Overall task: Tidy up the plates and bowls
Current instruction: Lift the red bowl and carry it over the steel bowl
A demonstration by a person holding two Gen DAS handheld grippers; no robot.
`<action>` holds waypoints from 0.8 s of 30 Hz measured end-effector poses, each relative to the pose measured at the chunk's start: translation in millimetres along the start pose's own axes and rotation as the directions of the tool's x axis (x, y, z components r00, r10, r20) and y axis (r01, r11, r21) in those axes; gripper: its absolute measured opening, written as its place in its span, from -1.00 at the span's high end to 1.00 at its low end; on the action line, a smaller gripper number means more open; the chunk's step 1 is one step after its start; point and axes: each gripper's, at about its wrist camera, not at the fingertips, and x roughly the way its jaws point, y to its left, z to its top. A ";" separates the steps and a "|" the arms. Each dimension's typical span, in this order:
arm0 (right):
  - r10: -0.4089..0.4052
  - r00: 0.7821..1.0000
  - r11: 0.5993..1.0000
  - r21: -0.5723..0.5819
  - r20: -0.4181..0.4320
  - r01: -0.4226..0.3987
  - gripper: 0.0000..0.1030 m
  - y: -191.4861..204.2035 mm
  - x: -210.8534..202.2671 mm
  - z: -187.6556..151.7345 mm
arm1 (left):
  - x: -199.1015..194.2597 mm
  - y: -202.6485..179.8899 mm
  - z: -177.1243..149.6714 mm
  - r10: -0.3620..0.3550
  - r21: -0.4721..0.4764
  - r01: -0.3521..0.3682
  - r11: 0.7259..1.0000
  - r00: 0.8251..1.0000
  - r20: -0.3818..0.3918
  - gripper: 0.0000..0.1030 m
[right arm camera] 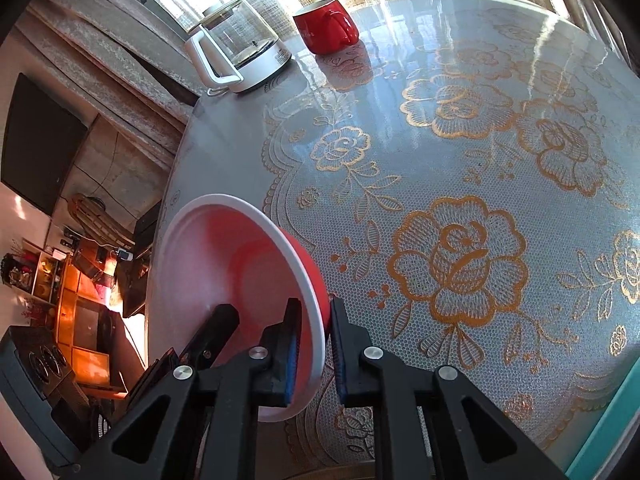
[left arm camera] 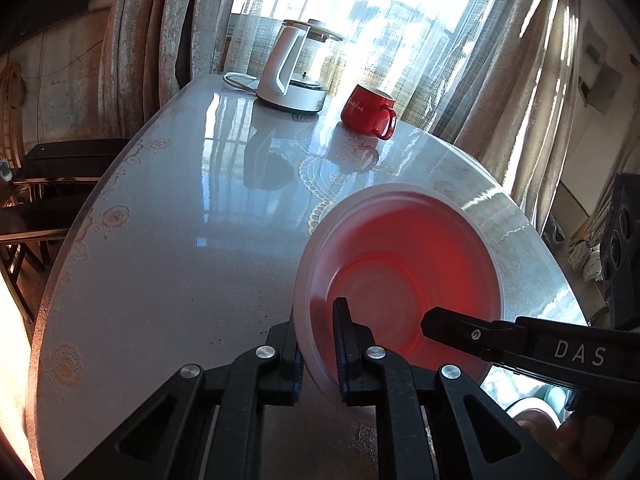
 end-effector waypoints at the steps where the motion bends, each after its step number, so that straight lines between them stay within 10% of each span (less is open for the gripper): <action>1: 0.003 1.000 1.000 0.000 0.003 -0.003 0.72 0.1 -2.0 -0.9 | -0.7 -0.5 0.2 -0.002 0.003 0.002 1.000 1.000 0.004 0.75; 24: 0.035 0.993 0.999 0.029 0.113 -0.039 0.75 -12.6 -53.3 -22.3 | -35.0 -23.5 -4.0 -0.053 0.112 0.043 0.993 0.995 0.082 0.75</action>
